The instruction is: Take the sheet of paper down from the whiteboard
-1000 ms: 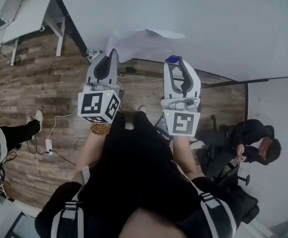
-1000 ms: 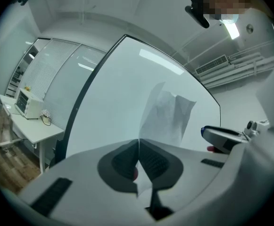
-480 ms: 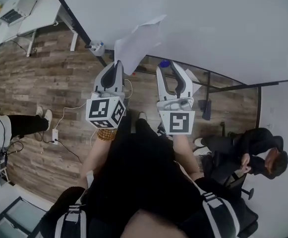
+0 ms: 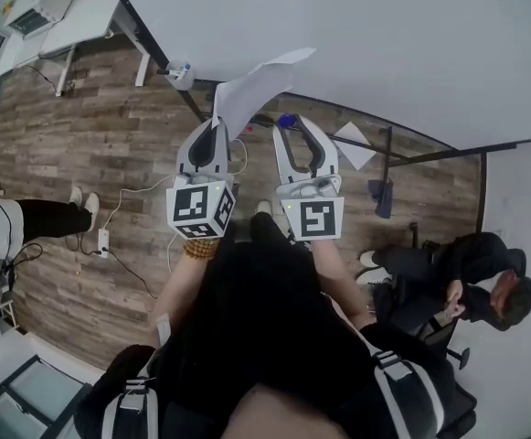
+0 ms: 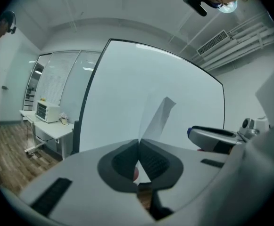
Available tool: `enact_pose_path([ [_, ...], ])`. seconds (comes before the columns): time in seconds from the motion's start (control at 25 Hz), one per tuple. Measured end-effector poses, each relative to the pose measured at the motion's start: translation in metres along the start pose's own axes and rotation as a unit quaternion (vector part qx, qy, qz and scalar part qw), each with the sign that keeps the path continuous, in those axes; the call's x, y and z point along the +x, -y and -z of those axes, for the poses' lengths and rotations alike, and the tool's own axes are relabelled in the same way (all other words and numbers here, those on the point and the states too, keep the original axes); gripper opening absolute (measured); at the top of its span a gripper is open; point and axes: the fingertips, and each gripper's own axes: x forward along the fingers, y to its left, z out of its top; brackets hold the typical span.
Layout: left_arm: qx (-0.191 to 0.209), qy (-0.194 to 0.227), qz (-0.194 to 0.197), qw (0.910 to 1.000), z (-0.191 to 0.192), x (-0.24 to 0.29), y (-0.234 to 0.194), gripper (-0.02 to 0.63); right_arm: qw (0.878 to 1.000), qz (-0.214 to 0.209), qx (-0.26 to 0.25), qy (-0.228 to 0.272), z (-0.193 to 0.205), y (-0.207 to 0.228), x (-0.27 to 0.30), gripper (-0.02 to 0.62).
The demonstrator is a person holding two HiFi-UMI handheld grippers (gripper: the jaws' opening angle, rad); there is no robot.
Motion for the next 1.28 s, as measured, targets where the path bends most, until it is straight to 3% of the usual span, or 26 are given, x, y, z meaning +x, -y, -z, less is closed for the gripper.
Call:
enact_pose_path([
  [0.36, 0.0, 0.017, 0.007, 0.9998, -0.008, -0.014, -0.03, 0.008, 0.999, 0.03, -0.018, -0.012, -0.001, -0.031, 0.0, 0.115],
  [0.56, 0.006, 0.023, 0.013, 0.9996, -0.008, -0.018, -0.047, 0.009, 0.998, 0.042, -0.016, -0.043, 0.005, -0.049, 0.004, 0.115],
  [0.72, 0.005, 0.025, 0.02, 0.9995, -0.008, -0.021, -0.057, 0.008, 0.998, 0.054, -0.006, -0.039, 0.003, -0.055, 0.006, 0.115],
  [1.0, 0.051, 0.042, 0.035, 0.9972, -0.013, -0.024, -0.052, 0.008, 0.996, 0.08, -0.005, -0.046, 0.009, -0.055, 0.002, 0.115],
  [1.28, 0.053, 0.039, 0.047, 0.9967, -0.012, -0.024, -0.049, 0.008, 0.995, 0.093, -0.002, -0.046, 0.009, -0.054, 0.0, 0.114],
])
